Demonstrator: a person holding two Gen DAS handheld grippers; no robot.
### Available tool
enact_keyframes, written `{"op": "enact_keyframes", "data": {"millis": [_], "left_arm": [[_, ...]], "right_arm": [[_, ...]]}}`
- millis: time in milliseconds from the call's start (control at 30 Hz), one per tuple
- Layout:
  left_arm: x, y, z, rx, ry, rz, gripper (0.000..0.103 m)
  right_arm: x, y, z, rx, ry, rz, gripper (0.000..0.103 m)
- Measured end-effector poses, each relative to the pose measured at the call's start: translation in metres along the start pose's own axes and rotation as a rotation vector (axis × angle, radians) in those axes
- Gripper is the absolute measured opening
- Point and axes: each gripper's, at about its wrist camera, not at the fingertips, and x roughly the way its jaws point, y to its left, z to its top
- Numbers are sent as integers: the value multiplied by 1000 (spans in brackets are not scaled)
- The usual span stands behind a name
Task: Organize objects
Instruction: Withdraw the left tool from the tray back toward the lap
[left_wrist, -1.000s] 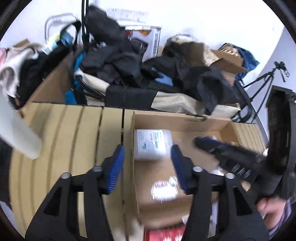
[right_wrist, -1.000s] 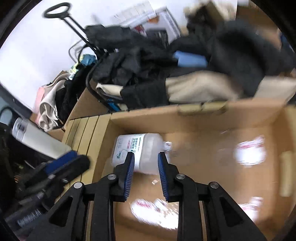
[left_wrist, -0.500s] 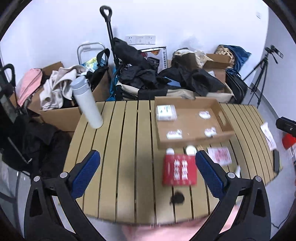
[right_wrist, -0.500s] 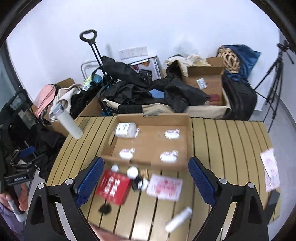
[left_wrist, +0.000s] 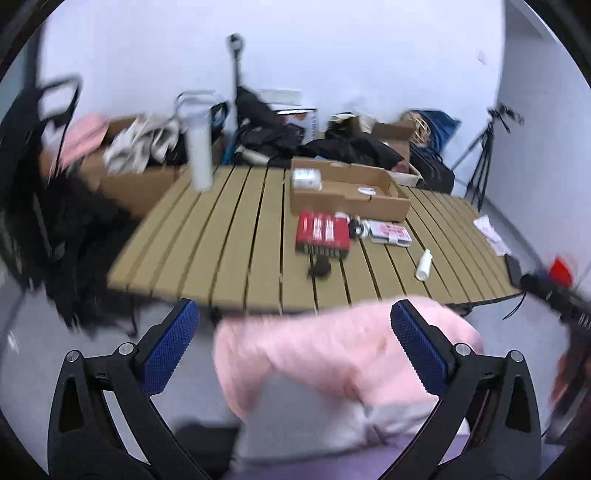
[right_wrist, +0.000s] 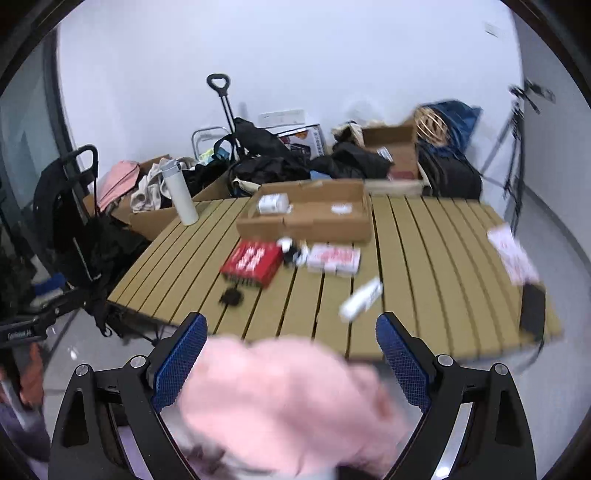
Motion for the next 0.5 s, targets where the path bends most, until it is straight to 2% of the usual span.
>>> {"op": "enact_keyframes", "data": {"millis": [67, 100, 133, 167, 300, 500], "left_arm": [[6, -4, -18, 19, 57, -8, 103], [8, -6, -22, 41, 69, -4, 103], [8, -7, -23, 53, 69, 6, 103], [8, -10, -25, 63, 58, 24, 103], [16, -12, -27, 59, 63, 18, 103], [34, -14, -39, 54, 104, 15, 103]], "right_arm": [[7, 0, -28, 41, 31, 56, 95], [14, 4, -38, 6, 74, 60, 95], [16, 5, -41, -13, 81, 29, 95], [18, 6, -43, -25, 76, -15, 95], [17, 1, -38, 9, 43, -13, 95], [33, 0, -47, -23, 113, -35, 95]]}}
